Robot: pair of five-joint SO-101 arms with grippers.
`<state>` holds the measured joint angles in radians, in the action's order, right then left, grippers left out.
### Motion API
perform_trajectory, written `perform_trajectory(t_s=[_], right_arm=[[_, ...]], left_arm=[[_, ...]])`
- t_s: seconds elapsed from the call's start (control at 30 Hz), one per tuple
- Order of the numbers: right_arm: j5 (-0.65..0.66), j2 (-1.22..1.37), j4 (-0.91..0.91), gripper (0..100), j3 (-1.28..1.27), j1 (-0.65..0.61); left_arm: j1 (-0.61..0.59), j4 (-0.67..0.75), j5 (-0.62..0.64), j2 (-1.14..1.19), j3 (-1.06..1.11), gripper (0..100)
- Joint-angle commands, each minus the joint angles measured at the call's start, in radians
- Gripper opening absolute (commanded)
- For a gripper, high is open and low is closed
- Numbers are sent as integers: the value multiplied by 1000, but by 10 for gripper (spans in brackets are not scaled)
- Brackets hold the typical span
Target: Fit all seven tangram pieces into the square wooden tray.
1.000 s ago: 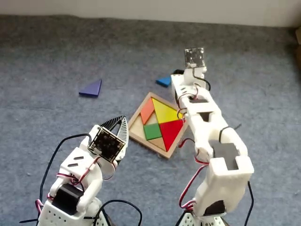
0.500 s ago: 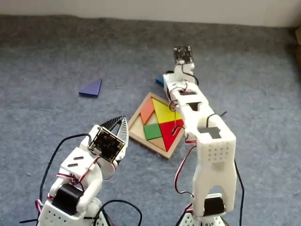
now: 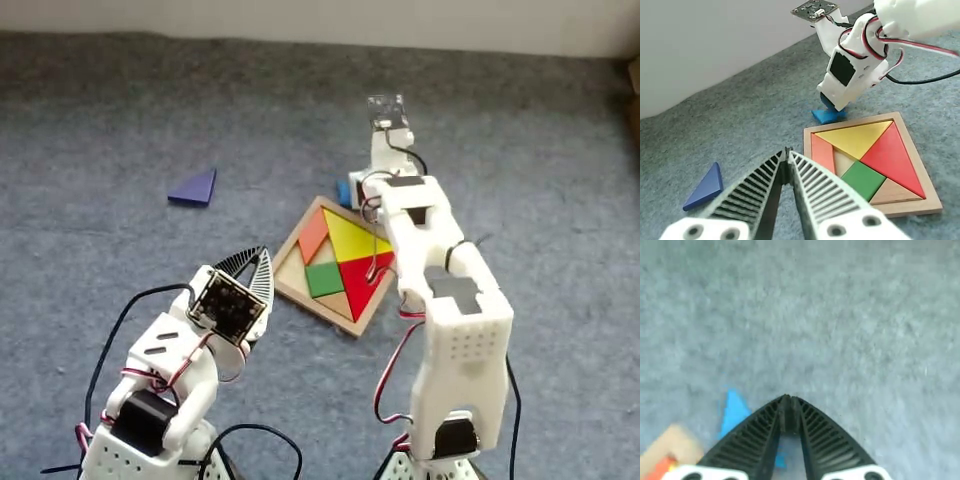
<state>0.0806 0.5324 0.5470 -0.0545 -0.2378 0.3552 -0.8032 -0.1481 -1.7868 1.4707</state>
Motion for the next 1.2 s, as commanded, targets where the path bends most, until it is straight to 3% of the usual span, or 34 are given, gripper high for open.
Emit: perform_trajectory(t_s=[0.0, 0.27, 0.4, 0.6, 0.77, 1.0, 1.17], right_arm=[[15, -113, 203, 5, 5, 44], [399, -211, 418, 5, 5, 114], [316, -257, 374, 5, 15, 107], [-15, -266, 91, 5, 1, 5], [-186, -266, -133, 5, -94, -93], [-235, -265, -608, 5, -395, -139], [-235, -168, -610, 5, -469, -107]], left_arm=[[12, -2, -9, -31, -47, 7], [12, 2, -9, -31, -45, 7], [12, 3, -9, -31, -45, 7], [10, 3, -9, -31, -44, 7], [8, 3, -9, -31, -44, 7], [5, 0, -9, -31, -47, 7], [7, 0, -9, -31, -48, 7]])
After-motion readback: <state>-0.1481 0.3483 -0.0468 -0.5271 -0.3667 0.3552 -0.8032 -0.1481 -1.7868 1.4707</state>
